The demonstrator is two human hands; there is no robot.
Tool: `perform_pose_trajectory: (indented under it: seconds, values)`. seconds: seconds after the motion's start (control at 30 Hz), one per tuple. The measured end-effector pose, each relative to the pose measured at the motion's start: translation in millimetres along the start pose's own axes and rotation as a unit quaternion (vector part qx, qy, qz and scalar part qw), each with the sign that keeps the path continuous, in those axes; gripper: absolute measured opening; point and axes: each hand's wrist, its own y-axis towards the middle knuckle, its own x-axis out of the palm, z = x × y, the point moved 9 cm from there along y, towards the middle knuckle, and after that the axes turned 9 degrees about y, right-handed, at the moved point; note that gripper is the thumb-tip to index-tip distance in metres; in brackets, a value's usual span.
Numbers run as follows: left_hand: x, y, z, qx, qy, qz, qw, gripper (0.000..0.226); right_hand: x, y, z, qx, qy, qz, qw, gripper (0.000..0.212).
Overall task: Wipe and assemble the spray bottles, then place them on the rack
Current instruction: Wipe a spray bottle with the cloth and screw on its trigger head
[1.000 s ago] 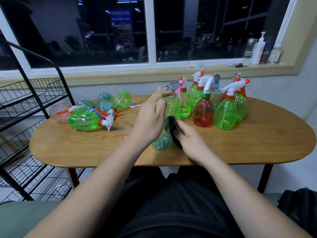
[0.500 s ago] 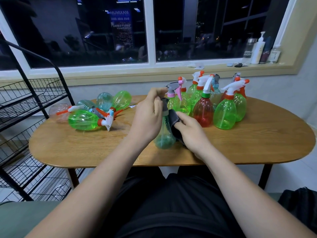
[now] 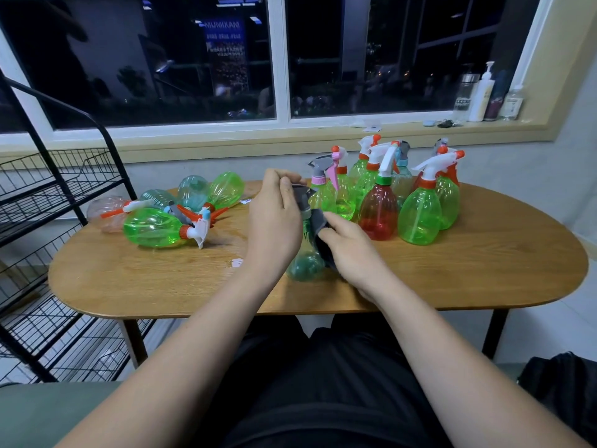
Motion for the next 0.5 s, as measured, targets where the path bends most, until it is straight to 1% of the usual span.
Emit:
perform_pose_trajectory:
  seconds: [0.03,0.1,0.2,0.3,0.4,0.5]
  values:
    - [1,1,0,-0.007,0.000,-0.002,1.000,0.028,3,-1,-1,-0.012,-0.003,-0.002,1.000,0.026]
    - [1,3,0,-0.016,-0.001,-0.006,1.000,0.027,6,-3,7,-0.006,-0.004,-0.005,1.000,0.030]
    - [-1,6,1,-0.028,-0.010,-0.015,0.999,0.028,3,-10,30,0.042,-0.016,-0.014,0.999,0.033]
    - [1,8,-2,-0.062,-0.052,-0.035,0.996,0.029,-5,-15,48,0.089,-0.034,-0.020,0.995,0.038]
    - [4,10,-5,-0.072,-0.081,-0.038,0.993,0.029,-7,-13,42,0.100,-0.026,-0.033,0.994,0.034]
    - [6,11,-5,-0.078,-0.090,-0.036,0.992,0.029,-7,-9,29,0.092,0.011,-0.015,0.996,0.033]
